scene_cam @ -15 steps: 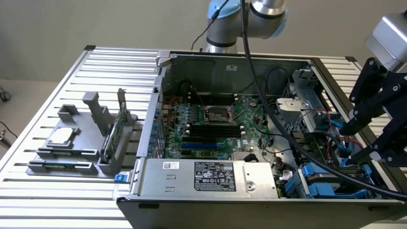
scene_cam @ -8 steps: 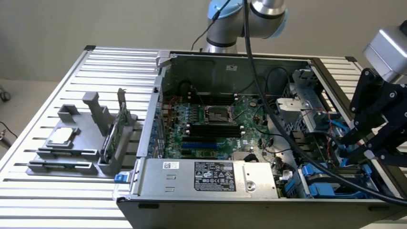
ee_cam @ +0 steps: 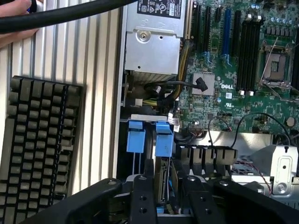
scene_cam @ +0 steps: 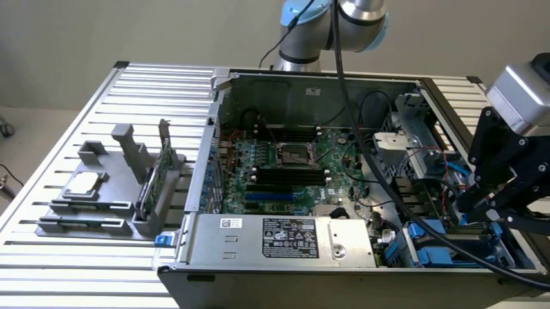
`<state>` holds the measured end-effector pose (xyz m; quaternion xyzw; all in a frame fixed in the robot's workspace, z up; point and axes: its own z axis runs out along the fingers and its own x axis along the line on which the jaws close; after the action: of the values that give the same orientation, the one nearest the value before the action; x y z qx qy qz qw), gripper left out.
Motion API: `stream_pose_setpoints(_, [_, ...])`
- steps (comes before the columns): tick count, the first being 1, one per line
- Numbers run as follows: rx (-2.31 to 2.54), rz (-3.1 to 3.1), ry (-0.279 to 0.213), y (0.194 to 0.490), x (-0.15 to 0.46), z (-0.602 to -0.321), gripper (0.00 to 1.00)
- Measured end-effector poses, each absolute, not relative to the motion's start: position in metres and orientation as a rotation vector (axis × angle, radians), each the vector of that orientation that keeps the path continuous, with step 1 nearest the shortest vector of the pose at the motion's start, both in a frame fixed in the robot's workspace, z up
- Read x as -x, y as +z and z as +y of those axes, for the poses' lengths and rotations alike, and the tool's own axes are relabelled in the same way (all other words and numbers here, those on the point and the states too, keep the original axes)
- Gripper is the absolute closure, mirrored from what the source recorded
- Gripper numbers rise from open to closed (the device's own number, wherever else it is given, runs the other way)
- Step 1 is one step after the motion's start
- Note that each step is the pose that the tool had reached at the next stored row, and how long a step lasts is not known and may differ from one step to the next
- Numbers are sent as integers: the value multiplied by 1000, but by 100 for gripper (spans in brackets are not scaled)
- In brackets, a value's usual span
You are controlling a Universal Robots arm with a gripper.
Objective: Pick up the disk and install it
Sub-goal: 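Insert the disk into the insertion slot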
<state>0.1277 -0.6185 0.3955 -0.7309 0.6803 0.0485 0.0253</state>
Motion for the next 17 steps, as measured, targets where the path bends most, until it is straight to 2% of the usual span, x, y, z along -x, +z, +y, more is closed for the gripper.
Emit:
stream_pose_setpoints(1, [2265, 2099, 150, 394, -129, -618, 78])
stream_pose_setpoints(17, [2342, 2026, 145, 364, -142, -612, 78])
